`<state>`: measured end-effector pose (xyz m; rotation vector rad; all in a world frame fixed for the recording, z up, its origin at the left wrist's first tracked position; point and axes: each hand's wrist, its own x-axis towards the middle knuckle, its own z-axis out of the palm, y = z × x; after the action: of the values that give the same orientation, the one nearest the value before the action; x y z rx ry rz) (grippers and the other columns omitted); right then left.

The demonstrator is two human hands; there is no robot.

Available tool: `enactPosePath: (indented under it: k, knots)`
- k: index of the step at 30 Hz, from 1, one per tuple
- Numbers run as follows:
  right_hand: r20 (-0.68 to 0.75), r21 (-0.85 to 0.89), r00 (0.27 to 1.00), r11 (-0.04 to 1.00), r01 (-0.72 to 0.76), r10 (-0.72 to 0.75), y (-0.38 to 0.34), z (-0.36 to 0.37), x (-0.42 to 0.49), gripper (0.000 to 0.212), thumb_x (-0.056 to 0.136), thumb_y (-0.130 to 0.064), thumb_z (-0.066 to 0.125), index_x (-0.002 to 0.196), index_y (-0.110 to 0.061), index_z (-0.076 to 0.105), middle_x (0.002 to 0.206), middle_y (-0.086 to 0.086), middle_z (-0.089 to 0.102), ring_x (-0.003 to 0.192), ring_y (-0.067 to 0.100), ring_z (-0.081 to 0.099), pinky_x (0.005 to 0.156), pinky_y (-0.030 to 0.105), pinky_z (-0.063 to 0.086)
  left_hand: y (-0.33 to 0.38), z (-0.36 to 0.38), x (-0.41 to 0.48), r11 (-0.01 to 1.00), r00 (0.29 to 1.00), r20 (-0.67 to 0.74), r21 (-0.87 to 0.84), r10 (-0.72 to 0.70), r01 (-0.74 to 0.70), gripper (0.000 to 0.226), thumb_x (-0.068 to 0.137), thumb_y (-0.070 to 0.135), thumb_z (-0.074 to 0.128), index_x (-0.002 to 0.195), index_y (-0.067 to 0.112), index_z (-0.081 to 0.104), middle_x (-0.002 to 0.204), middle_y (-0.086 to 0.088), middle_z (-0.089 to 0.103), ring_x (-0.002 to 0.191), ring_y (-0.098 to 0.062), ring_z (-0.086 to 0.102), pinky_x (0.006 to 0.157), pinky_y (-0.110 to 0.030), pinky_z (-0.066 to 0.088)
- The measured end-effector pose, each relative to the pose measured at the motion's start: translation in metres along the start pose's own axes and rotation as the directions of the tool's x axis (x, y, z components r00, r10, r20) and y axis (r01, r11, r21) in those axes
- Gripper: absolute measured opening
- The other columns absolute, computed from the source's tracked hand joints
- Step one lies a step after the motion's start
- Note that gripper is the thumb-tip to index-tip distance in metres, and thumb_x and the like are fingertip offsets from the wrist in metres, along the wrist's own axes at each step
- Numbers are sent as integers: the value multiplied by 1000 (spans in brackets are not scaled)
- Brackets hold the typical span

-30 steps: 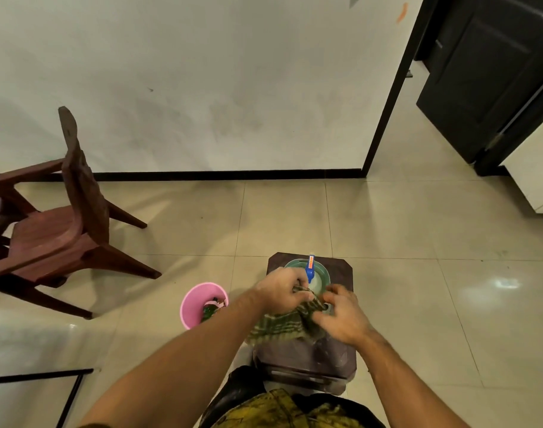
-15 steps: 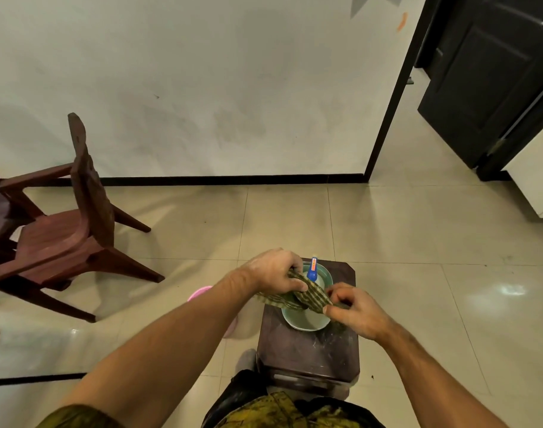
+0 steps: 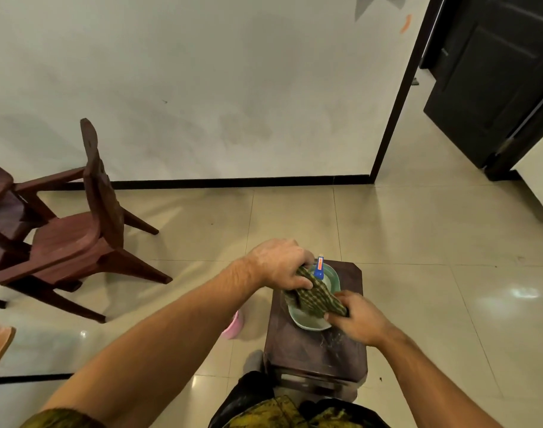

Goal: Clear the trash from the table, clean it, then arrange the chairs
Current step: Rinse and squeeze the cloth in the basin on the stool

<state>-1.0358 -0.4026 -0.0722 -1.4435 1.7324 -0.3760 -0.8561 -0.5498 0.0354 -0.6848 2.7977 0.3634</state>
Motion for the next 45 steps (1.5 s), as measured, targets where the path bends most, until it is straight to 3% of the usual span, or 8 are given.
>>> enactPosePath:
  k: [7,14,24,29,34,40,42,45]
  knots:
    - [57,646,996,758,-90,70,3,-34,-18,18,95,-12,63,108,-7,74,100,13,76,95,23,72,85,31,55,-30,23,-15,937,964,175,-256,-198,239,25,89,46,72,78,31,56,77,12,57,79,-12,57,67,-30,43]
    - [60,858,960,478,-190,275,-8,-53,-16,25,98,-24,61,102,-2,70,99,19,74,89,30,71,88,42,56,-49,45,-30,642,916,262,-654,-303,400,25,87,36,79,76,17,68,74,2,62,72,-13,58,68,-31,49]
    - [-438,564,758,805,-186,482,-31,-12,11,17,91,-27,72,87,-11,69,79,1,70,82,25,68,63,25,48,-16,84,-13,291,787,199,-854,-584,432,23,89,27,77,74,15,64,66,0,65,58,-11,62,56,-26,51]
    - [-445,416,822,895,-161,355,-71,28,7,10,89,-19,72,98,-21,68,81,-12,65,76,6,63,55,2,38,14,93,4,110,749,267,-905,-606,412,22,99,21,62,79,10,62,74,-11,65,66,-24,65,74,-51,63]
    - [-450,231,874,969,-83,182,-86,62,0,26,86,-20,67,112,-25,70,94,-8,72,83,8,67,74,25,57,28,92,6,-31,760,287,-942,-583,333,38,103,29,58,70,10,62,61,-1,60,49,-10,56,45,-19,45]
    - [-345,813,846,580,53,406,-50,48,-2,37,86,21,57,98,-12,68,93,5,77,94,17,73,100,47,53,1,96,-5,55,767,336,-900,-546,433,15,99,6,59,88,8,68,88,-12,70,79,-21,67,81,-40,59]
    - [-445,728,783,685,34,435,-37,32,2,34,83,16,64,97,-14,65,95,1,74,95,18,70,100,46,53,-5,93,-6,152,812,311,-888,-494,433,14,100,3,56,98,6,70,90,-10,71,79,-17,68,73,-27,59]
    - [-383,559,880,829,-21,281,-28,9,16,52,83,0,74,126,-22,56,119,-9,63,116,14,61,105,37,49,-7,79,-6,377,880,262,-828,-397,416,17,101,4,55,111,2,69,85,2,66,75,-5,61,59,-7,48]
